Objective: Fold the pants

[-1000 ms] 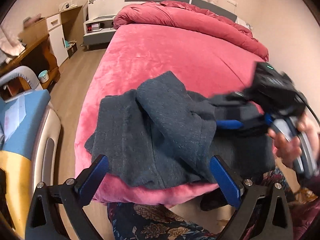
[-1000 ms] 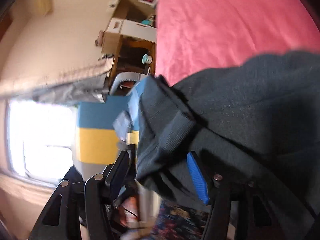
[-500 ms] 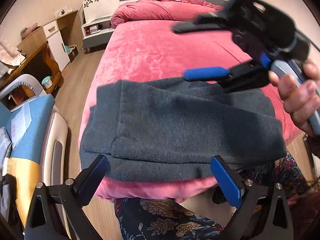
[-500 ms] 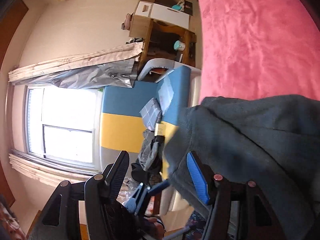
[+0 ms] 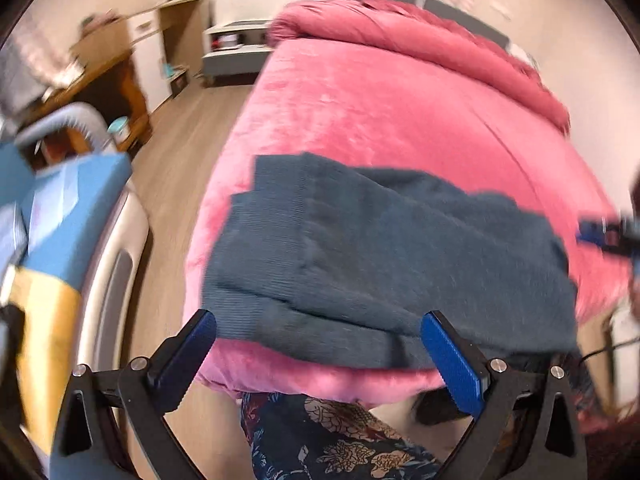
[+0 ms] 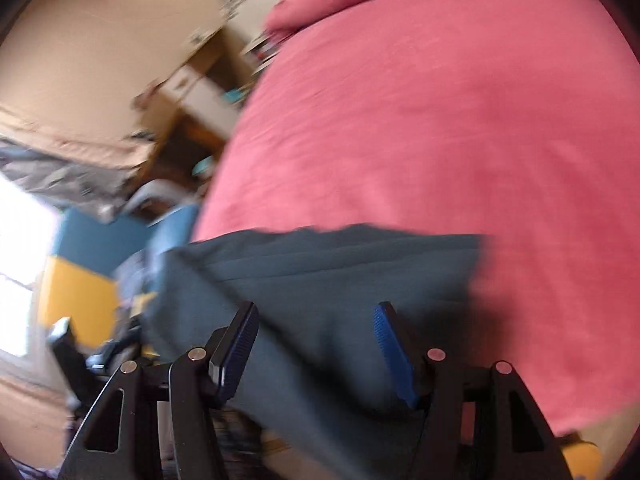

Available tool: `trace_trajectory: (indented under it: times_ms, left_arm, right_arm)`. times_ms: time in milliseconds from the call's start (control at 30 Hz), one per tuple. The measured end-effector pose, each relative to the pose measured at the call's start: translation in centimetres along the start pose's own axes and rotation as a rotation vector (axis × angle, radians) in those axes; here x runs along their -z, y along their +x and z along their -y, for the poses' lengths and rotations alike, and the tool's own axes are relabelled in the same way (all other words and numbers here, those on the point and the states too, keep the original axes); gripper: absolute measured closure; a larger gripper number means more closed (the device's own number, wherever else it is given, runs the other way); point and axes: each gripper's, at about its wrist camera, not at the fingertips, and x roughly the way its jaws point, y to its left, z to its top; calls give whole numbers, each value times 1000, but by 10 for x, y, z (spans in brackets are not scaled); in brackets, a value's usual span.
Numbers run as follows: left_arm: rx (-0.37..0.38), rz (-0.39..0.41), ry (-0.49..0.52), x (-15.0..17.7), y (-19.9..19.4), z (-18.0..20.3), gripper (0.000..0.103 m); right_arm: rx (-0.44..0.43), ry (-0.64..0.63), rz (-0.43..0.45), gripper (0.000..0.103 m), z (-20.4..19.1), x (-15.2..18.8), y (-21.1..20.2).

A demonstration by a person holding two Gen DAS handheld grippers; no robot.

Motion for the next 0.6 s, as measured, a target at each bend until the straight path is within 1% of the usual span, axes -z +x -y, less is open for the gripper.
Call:
trace_trajectory:
  times_ms: [33, 67, 133, 200, 267, 333, 400, 467, 500, 533, 567, 600]
  left_arm:
    - [25, 19, -40, -1, -4, -7, 0]
    - [39, 31, -60, -3, -6, -10, 0]
    - [63, 54, -87, -8, -11, -13, 0]
    - [74, 71, -85, -12, -13, -11, 0]
    - [107, 65, -60, -22, -9, 1, 0]
    - [100, 43, 0, -24, 1, 20, 0]
    - [106, 17, 51, -24, 11, 33, 0]
    - [97, -9, 108, -21, 23, 48, 0]
    - [94, -20, 136, -19, 28, 55, 0]
    - [93, -37, 173, -17, 34, 62, 0]
    - [78, -51, 194, -15, 40, 65, 0]
    - [37, -75, 217, -13, 49, 68, 0]
  right_arm:
    - [28, 18, 11, 41, 12, 3, -7]
    - [63, 50, 22, 41, 28, 7, -13]
    - [70, 87, 25, 41, 43, 12, -16]
    - [82, 107, 41, 41, 55, 14, -16]
    - [74, 100, 45, 41, 53, 9, -11]
    - [76, 73, 48, 41, 49, -2, 0]
    - [112, 27, 36, 41, 42, -15, 16]
    - [121, -9, -12, 41, 36, -26, 37]
    - [129, -16, -49, 45, 36, -32, 51]
    - [120, -30, -96, 65, 36, -36, 64]
    - [121, -57, -130, 84, 33, -38, 71]
    - [135, -78, -133, 93, 31, -39, 71]
